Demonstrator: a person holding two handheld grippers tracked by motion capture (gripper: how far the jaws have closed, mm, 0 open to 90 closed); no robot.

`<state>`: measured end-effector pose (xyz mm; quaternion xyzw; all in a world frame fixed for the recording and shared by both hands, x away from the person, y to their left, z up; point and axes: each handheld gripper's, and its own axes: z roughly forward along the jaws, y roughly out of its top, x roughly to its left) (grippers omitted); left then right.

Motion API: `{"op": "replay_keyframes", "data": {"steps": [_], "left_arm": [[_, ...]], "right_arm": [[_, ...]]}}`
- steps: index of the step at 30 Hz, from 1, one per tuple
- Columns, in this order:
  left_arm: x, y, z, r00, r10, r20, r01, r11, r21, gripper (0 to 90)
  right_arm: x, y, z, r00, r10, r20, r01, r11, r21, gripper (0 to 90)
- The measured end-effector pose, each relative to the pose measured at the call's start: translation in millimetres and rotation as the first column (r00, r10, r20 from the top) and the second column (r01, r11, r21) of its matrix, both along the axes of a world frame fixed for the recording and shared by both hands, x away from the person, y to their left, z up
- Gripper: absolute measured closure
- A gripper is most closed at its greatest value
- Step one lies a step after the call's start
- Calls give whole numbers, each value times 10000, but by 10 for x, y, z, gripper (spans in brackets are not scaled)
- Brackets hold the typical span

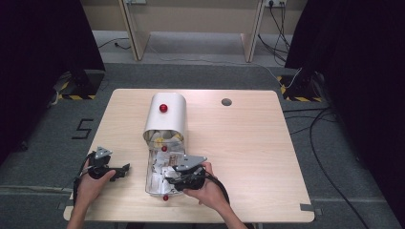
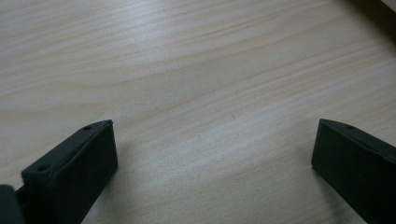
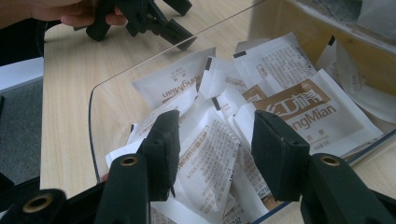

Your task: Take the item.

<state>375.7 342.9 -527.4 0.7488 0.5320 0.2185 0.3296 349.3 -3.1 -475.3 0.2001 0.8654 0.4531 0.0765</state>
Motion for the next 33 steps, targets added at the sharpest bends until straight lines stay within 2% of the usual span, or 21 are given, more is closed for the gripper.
{"op": "replay_keyframes", "data": {"steps": [11, 17, 24, 33], "left_arm": [[0, 0, 0, 10000, 0, -1, 0, 10000, -3, 0], [0, 0, 0, 10000, 0, 0, 0, 10000, 0, 0], [0, 0, 0, 10000, 0, -1, 0, 10000, 1, 0], [0, 0, 0, 10000, -1, 1, 1, 10000, -2, 0]], "right_arm": [[-1, 16, -30, 10000, 60, -68, -61, 9998, -166, 563], [-10, 22, -40, 9998, 195, -30, -196, 9996, -218, 641], [-26, -2, -16, 9995, 227, 205, -223, 9996, -179, 814], [-52, -11, 17, 9988, 252, 410, -254, 9997, 46, 860]]}}
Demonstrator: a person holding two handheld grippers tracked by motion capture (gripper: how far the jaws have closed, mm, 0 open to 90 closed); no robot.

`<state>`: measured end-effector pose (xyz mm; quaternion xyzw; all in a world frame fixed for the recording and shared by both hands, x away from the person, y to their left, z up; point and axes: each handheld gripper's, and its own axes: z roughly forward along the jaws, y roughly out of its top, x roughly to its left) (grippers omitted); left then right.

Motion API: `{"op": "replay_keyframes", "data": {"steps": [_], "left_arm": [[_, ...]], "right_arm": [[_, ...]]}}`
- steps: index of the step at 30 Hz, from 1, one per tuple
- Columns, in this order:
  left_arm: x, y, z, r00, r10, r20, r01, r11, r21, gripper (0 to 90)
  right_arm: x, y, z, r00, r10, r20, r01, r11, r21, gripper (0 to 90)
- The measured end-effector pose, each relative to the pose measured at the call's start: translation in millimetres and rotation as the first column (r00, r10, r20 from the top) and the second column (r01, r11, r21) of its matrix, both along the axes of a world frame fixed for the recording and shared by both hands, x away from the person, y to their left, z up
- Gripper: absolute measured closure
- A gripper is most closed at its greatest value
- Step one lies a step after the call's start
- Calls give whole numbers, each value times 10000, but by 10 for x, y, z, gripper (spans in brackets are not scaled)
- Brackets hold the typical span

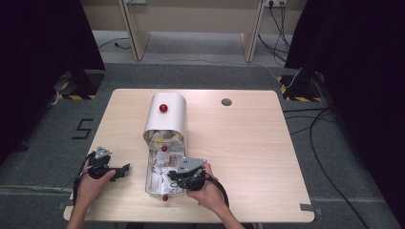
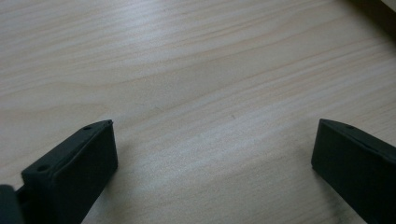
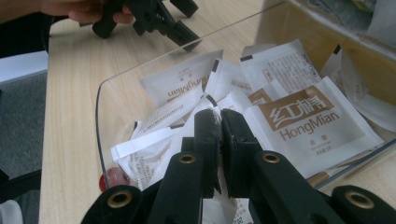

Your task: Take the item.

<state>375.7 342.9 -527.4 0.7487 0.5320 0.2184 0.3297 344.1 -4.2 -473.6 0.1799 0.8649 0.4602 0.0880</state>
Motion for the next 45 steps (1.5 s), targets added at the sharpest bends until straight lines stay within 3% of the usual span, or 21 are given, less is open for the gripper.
{"op": "replay_keyframes", "data": {"steps": [17, 45], "left_arm": [[0, 0, 0, 10000, 3, 0, -3, 10000, -2, 0], [0, 0, 0, 10000, 3, -1, -3, 10000, -1, 0]], "right_arm": [[7, -159, 195, 9985, -351, 409, 316, 9960, 836, 861], [82, -481, 349, 9913, -1130, 668, 1039, 9864, 1273, 860]]}}
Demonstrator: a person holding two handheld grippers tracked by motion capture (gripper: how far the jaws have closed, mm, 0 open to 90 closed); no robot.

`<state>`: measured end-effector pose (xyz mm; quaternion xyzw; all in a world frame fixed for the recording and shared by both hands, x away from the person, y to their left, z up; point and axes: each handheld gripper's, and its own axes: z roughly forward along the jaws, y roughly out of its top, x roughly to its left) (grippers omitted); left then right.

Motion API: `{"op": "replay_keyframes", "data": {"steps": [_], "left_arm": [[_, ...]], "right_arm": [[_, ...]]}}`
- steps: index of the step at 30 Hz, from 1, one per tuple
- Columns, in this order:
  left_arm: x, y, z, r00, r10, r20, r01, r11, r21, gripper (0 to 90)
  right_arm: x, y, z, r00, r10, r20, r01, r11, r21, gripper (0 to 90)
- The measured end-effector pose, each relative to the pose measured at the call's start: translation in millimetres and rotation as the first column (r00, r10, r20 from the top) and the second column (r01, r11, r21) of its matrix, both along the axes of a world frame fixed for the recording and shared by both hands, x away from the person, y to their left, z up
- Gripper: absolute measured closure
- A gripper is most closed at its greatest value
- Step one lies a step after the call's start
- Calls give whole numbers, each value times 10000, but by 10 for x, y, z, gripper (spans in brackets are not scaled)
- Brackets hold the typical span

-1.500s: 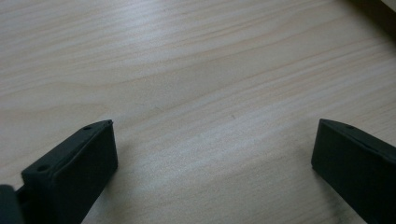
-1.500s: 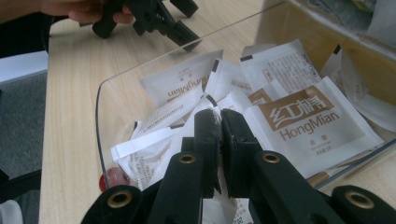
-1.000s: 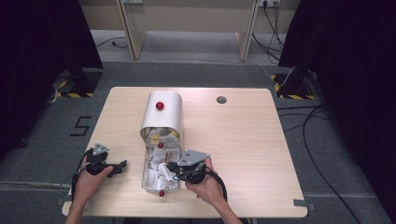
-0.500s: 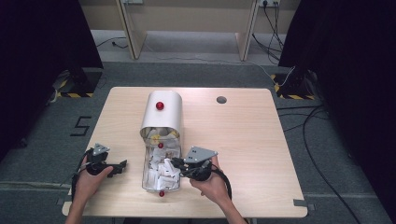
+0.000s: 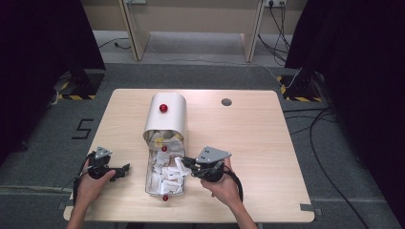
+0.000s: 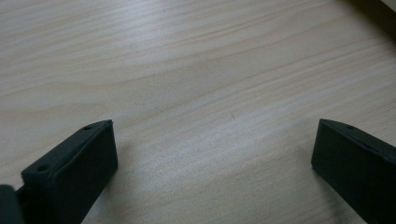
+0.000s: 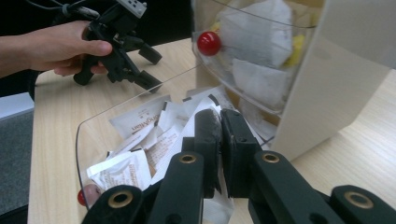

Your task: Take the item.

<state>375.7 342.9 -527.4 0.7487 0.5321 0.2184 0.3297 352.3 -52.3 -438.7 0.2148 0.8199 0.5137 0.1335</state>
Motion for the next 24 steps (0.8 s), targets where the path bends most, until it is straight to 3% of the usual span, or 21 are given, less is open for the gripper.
{"op": "replay_keyframes", "data": {"steps": [24], "left_arm": [[0, 0, 0, 10000, 3, 1, -3, 10000, 4, 0]], "right_arm": [[62, -334, 60, 9970, -773, 107, 770, 9967, 262, 860]]}}
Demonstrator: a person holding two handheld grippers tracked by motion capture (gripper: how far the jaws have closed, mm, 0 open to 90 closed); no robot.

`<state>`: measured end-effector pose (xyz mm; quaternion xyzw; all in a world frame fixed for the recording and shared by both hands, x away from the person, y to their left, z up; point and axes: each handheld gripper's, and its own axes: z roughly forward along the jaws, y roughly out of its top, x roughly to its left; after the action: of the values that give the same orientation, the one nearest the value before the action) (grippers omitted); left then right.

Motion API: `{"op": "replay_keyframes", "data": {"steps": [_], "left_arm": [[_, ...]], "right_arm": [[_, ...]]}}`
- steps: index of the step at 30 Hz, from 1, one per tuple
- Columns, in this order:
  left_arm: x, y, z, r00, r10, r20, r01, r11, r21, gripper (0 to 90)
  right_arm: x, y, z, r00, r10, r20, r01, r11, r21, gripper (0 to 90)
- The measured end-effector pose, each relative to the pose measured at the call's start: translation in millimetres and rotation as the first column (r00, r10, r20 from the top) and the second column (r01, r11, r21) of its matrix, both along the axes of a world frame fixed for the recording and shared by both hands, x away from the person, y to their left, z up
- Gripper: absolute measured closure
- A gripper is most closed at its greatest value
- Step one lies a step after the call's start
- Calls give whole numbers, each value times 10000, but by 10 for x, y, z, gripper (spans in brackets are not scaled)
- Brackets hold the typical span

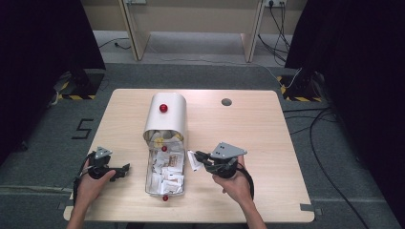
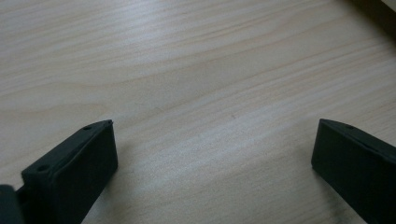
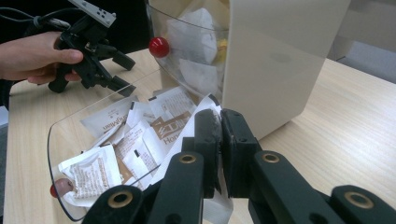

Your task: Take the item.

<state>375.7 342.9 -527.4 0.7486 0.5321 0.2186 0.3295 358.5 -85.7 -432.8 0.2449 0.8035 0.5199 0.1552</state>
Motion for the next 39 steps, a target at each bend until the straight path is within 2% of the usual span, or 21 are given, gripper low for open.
{"op": "replay_keyframes", "data": {"steps": [8, 19, 39], "left_arm": [[0, 0, 0, 10000, -4, -1, 4, 10000, -4, 0], [0, 0, 0, 10000, 0, -2, 0, 10000, 3, 0], [0, 0, 0, 10000, -1, -2, 1, 10000, 4, 0]], "right_arm": [[21, -58, -43, 9999, -140, -88, 139, 9999, -99, 860], [100, -238, -76, 9975, -695, -128, 695, 9976, -33, 860], [270, -525, -196, 9847, -1695, -406, 1687, 9854, -220, 859]]}}
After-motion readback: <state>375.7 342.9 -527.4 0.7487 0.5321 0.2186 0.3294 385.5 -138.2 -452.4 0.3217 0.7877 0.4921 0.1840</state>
